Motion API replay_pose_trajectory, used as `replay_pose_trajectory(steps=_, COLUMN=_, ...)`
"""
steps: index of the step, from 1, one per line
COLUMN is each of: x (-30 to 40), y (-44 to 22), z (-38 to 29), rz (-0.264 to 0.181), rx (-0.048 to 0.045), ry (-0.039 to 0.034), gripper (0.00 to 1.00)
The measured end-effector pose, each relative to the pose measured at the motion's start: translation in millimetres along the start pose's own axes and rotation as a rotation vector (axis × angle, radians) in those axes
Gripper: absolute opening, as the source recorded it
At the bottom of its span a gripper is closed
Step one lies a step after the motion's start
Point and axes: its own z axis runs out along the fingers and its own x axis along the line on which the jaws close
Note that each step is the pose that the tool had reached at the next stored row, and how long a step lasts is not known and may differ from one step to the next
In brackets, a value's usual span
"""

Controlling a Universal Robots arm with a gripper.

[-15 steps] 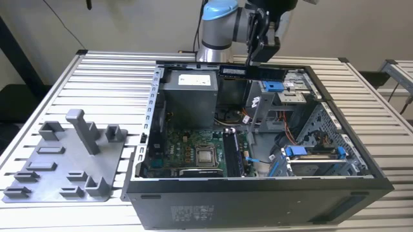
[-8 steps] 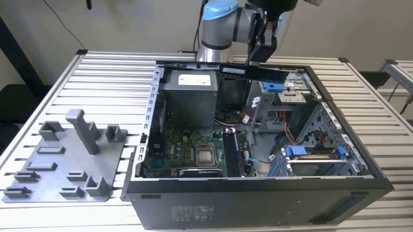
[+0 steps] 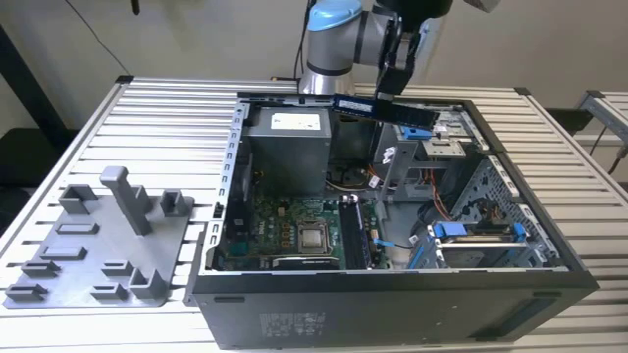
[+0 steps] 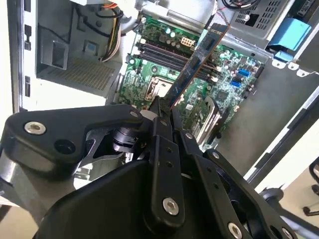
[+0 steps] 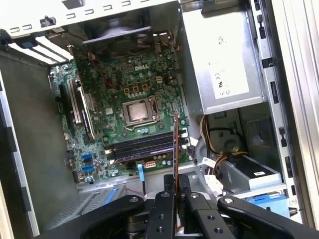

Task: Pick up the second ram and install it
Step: 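Insert the second ram into the second slot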

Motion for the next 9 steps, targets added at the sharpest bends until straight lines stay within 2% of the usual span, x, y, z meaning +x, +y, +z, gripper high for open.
replay_pose_trajectory(steps=9, x=0.0, y=0.0, z=0.1, rz=0.13, rx=-0.0012, ry=-0.0045, gripper=0.14)
